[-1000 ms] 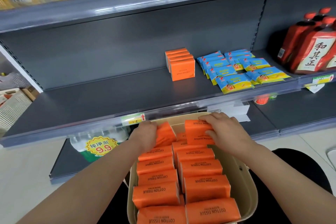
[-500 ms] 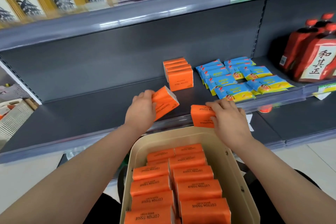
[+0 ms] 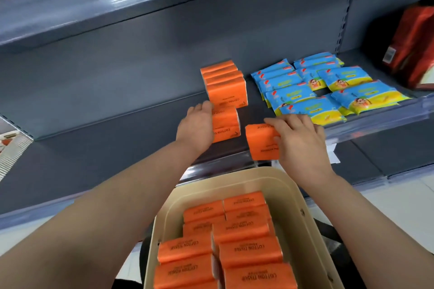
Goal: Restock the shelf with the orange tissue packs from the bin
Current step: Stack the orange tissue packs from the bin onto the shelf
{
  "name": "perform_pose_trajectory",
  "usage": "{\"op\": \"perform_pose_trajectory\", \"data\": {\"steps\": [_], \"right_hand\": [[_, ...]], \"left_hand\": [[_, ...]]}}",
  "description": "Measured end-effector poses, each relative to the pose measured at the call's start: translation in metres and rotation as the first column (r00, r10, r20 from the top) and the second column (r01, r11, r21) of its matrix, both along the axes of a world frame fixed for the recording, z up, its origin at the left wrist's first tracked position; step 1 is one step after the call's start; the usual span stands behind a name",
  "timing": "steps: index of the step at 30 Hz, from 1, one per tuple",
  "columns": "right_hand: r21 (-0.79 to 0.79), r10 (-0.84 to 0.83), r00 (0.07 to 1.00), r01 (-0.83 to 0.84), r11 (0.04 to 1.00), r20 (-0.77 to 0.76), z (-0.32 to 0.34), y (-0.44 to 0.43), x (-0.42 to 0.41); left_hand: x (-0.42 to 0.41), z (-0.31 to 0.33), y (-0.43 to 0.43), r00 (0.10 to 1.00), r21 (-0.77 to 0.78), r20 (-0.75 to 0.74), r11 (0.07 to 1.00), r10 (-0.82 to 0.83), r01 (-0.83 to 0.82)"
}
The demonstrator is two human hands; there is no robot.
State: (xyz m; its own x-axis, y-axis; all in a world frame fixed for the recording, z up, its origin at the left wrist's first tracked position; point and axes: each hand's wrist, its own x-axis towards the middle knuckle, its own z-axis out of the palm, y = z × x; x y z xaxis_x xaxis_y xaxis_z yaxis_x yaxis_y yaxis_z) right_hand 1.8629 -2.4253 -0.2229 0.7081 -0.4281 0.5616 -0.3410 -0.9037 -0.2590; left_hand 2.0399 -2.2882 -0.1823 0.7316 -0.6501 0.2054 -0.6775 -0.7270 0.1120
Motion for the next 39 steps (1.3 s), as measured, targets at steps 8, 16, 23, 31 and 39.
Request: {"op": "perform_pose_trajectory", "data": {"steps": [8,16,23,31,39], "right_hand": [[0.071,0.039,0.999,-0.040,0.997,0.020,-0.007,-0.007,0.011],[0.097,0.065,0.997,-0.069,0.993,0.047,-0.010,-0.019,0.015],[0.172,0.109,0.991,-0.121,0.978,0.077,-0.008,-0.031,0.012],[0.215,0.178,0.982,-0.160,0.963,-0.065,0.010,-0.036,0.068],[0.126,0.148,0.978,-0.130,0.984,-0.148,0.015,-0.030,0.118]], "left_hand": [[0.031,-0.002,-0.048,0.999,-0.026,0.041,0.999,-0.030,0.031],[0.052,-0.005,-0.076,0.998,-0.061,0.061,0.998,-0.002,0.006],[0.039,-0.008,-0.056,0.999,-0.175,0.021,0.983,-0.047,0.050],[0.024,-0.001,-0.005,0.998,-0.199,-0.010,0.978,-0.058,0.055],[0.025,0.003,0.017,0.996,-0.222,-0.029,0.972,-0.083,0.074]]}}
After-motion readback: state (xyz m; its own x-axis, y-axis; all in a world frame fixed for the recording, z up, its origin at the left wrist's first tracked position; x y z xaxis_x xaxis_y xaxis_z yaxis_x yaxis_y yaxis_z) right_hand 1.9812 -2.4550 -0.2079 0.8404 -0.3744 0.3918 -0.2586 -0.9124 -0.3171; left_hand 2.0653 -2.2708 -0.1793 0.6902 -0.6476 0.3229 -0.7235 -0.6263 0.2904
